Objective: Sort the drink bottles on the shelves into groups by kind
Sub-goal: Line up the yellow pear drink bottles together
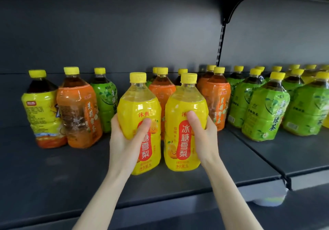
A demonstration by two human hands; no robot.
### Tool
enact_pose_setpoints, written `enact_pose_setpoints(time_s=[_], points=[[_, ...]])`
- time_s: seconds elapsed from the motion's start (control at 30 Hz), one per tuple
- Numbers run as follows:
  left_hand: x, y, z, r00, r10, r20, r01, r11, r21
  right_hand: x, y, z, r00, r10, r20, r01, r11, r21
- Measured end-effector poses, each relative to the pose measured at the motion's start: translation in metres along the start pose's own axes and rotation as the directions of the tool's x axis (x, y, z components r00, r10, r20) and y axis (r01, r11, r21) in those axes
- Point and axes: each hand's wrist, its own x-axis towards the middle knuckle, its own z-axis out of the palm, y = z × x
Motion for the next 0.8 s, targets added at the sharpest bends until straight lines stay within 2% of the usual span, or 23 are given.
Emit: enact_pose_setpoints(time_s=[0.17,0.4,0.53,0.8], points=[[-0.013,0.005,0.012,0.998,0.054,0.03,-0.052,0.998,-0.048,-0.017,-0.012,-0.009,0.995,-0.049,-0.086,0.05,0.999,0.0],[-0.038,0.025,0.073,0.985,0.093,0.146,-0.079,0.992,-0.094,-0.036,-0.055,-0.08,0.969,-0.121,-0.214,0.098,0.989,-0.114],[-0.074,0.033,0.135,0.967,0.094,0.238,-0.059,0.987,-0.151,-0.058,-0.079,-0.147,0.947,-0.138,-0.291,0.09,0.981,-0.171],[-0.196,0.045,0.305,0.916,-0.001,0.401,0.107,0.964,-0.244,-0.119,-0.136,-0.342,0.879,-0.163,-0.447,0.018,0.95,-0.312]])
